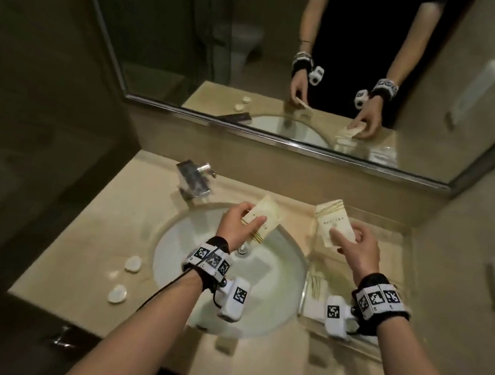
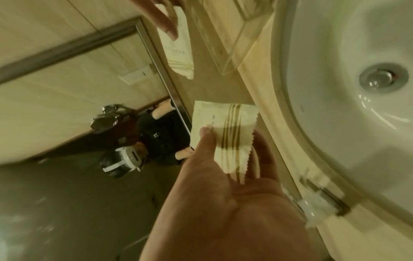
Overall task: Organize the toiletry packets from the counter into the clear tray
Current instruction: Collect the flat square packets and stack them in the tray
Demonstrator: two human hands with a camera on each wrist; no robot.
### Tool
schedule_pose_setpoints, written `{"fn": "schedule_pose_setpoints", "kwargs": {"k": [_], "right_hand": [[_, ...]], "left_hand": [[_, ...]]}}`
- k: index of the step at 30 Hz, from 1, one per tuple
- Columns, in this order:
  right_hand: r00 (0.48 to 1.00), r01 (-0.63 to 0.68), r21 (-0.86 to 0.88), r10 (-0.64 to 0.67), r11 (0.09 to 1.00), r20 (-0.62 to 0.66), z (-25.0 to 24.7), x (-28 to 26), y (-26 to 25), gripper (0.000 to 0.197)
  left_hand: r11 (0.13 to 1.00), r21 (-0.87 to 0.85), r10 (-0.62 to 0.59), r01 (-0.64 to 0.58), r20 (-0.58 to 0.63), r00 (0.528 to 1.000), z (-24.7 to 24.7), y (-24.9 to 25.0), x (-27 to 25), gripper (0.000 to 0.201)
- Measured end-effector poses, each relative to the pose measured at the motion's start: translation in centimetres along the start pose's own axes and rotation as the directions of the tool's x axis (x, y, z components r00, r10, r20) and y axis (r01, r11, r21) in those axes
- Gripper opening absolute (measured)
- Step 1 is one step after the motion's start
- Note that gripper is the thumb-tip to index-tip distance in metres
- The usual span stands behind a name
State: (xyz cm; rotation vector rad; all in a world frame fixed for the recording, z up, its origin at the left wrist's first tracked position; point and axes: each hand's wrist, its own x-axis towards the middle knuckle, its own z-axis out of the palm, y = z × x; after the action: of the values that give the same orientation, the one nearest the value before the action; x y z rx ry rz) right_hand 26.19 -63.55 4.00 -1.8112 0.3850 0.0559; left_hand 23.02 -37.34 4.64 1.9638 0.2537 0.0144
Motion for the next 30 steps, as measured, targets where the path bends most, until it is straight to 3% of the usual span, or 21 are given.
{"fn": "schedule_pose_setpoints", "kwargs": {"k": [2,5,13,23,30], "right_hand": [[0.996,-0.074,-0.043,0.072,0.996,-0.053,-2.8,0.1,2.8,0.048],[0.986,-0.166,-0.056,0.164,0.985,-0.035,-5.3,0.0,6.3,0.064],[0.945,-0.326,-0.130,0.321,0.936,-0.055,-5.5,0.7,12.0,0.058],[0.948,-0.318,-0.350,0.302,0.881,-0.100,-3.7,2.0,10.8,0.029],[0.955,-0.293,-0.452,0.278,0.843,-0.101,-4.1,1.5,10.4,0.035]], "left_hand": [[0.999,0.032,0.001,-0.002,0.040,0.999,2.7,0.4,-0.3,0.026],[0.999,0.051,-0.017,0.013,0.069,0.997,5.8,0.8,-0.9,0.030],[0.994,0.098,-0.052,0.038,0.142,0.988,9.2,0.5,-1.8,0.028],[0.987,0.157,-0.064,0.043,0.130,0.989,8.7,-0.6,-1.6,0.024],[0.979,0.183,-0.128,0.089,0.211,0.969,9.4,-0.3,-1.4,0.033]]}}
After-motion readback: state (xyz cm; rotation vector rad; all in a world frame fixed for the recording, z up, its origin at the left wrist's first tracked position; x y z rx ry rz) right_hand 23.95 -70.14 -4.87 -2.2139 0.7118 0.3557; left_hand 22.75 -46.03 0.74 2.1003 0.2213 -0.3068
